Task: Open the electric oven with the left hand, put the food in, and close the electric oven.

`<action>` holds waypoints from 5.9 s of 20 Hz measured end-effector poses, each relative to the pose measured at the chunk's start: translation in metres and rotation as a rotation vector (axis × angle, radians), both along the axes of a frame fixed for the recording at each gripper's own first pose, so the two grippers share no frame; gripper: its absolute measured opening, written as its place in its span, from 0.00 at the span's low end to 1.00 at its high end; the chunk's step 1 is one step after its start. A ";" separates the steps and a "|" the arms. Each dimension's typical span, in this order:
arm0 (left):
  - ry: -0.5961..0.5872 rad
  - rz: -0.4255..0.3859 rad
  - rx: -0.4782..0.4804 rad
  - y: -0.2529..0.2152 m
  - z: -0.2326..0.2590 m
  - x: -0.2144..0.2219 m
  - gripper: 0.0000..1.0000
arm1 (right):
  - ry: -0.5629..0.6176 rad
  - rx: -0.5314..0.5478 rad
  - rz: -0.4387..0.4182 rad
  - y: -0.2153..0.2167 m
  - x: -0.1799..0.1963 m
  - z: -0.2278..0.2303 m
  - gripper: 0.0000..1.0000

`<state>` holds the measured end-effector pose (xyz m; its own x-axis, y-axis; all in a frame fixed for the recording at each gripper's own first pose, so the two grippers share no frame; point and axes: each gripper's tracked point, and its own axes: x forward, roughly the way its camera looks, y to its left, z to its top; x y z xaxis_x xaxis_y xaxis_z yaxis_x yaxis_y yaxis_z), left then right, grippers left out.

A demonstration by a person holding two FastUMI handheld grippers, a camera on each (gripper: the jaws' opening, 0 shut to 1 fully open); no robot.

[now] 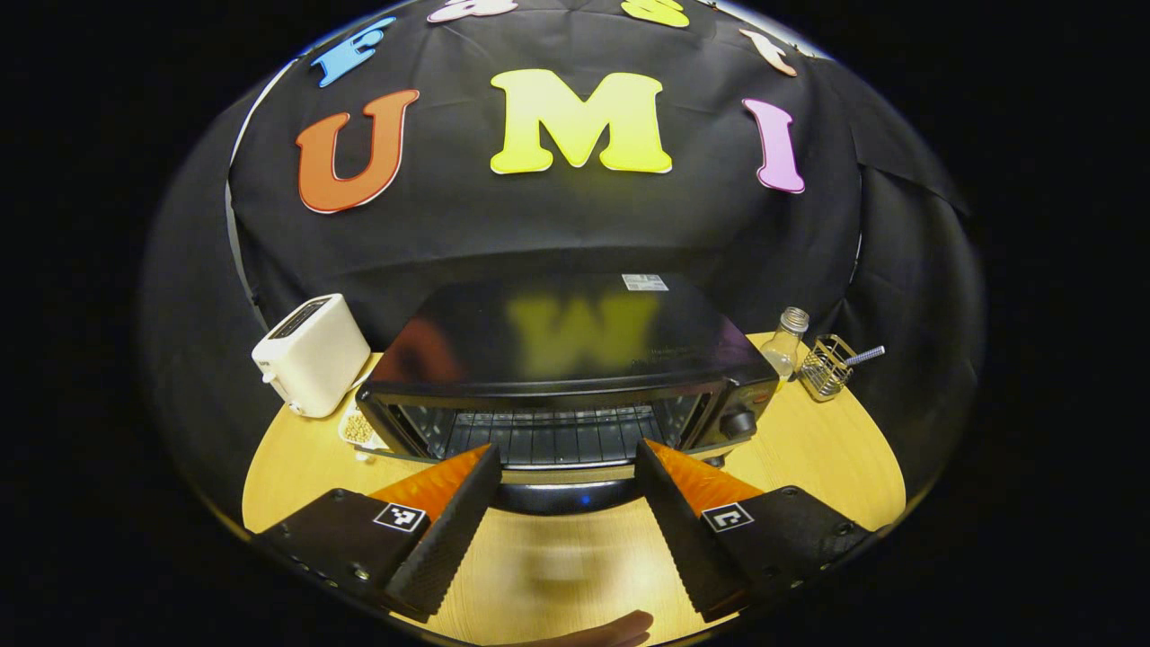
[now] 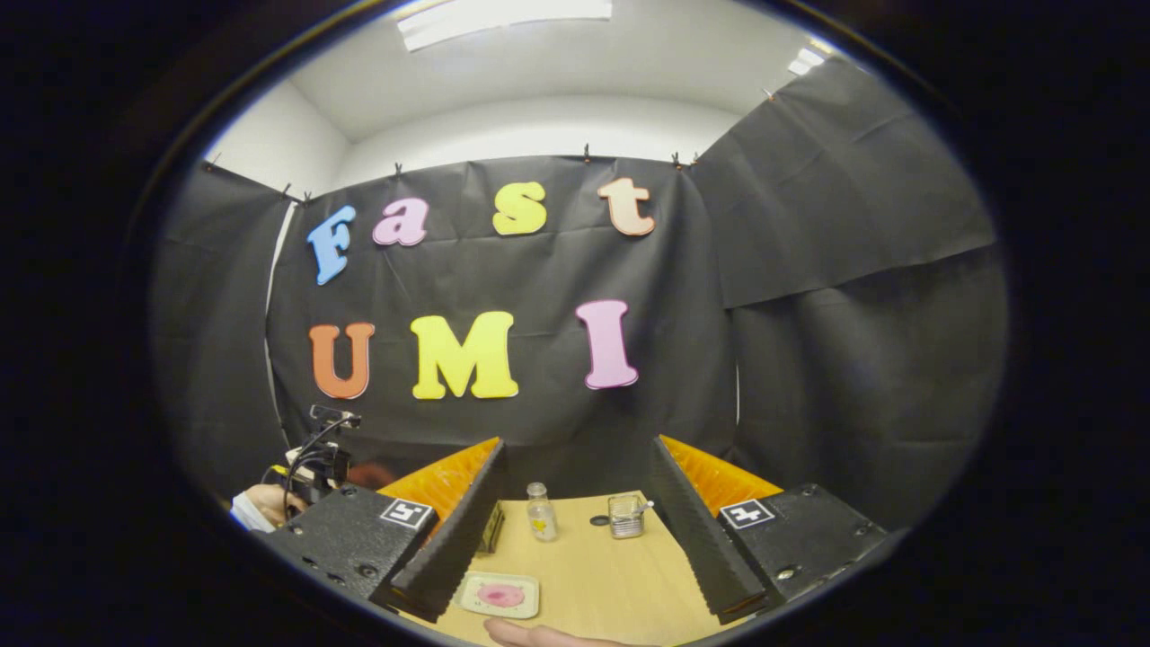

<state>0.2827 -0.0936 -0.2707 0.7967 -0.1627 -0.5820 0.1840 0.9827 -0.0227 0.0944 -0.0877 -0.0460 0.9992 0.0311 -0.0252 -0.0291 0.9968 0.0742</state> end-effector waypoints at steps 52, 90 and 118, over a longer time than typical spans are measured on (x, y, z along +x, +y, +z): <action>-0.456 0.090 -0.021 0.048 0.074 -0.179 0.96 | 0.589 -0.184 0.130 0.052 0.070 -0.231 1.00; -0.587 0.179 -0.011 0.058 0.143 -0.235 0.96 | 1.107 0.506 0.408 0.077 0.056 -0.421 0.01; -0.584 0.201 -0.074 0.160 0.098 -0.255 0.94 | 0.975 0.585 0.319 0.345 0.113 -0.339 0.01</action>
